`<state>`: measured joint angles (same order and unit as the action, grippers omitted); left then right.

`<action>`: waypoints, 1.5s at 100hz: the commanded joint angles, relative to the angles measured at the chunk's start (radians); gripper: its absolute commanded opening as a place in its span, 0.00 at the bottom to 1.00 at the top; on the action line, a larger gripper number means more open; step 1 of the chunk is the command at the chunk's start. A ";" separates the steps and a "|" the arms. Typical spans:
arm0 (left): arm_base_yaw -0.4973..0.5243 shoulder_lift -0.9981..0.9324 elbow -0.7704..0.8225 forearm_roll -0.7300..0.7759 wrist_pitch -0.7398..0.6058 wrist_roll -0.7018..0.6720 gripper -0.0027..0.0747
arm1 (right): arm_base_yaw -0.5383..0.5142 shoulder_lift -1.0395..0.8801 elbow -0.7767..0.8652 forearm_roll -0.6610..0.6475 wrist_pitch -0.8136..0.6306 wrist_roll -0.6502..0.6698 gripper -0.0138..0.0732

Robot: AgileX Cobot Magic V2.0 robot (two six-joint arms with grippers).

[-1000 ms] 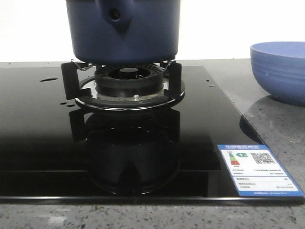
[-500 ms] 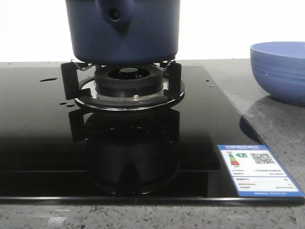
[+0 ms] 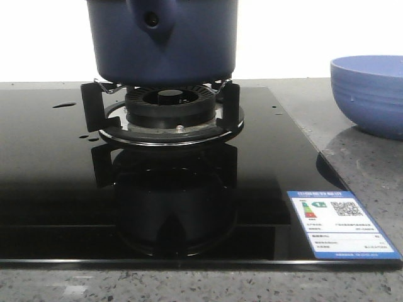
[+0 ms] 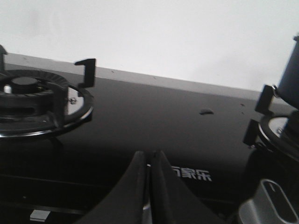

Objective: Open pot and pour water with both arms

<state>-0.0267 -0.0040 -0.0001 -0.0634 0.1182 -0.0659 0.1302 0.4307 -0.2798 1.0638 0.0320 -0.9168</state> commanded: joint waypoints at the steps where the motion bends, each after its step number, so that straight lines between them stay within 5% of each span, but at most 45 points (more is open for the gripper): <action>1: -0.036 -0.026 0.035 0.028 -0.060 -0.013 0.01 | 0.001 0.008 -0.029 0.005 -0.045 -0.004 0.11; 106: -0.040 -0.026 0.034 0.015 -0.049 -0.013 0.01 | 0.001 0.008 -0.027 -0.011 -0.084 -0.001 0.11; 115: -0.040 -0.026 0.034 0.015 -0.049 -0.013 0.01 | 0.001 -0.008 -0.027 -0.200 -0.108 0.124 0.11; 128: -0.040 -0.026 0.034 0.015 -0.049 -0.013 0.01 | -0.024 -0.049 -0.004 -0.766 -0.145 0.631 0.11; 134: -0.040 -0.026 0.034 0.015 -0.049 -0.013 0.01 | -0.057 -0.088 0.022 -0.849 -0.143 0.729 0.11; 150: -0.040 -0.026 0.034 0.015 -0.049 -0.013 0.01 | -0.154 -0.222 0.152 -0.877 -0.141 0.749 0.11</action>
<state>-0.0597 -0.0040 -0.0001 -0.0458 0.1406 -0.0706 0.0215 0.2593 -0.1562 0.2465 -0.0392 -0.2071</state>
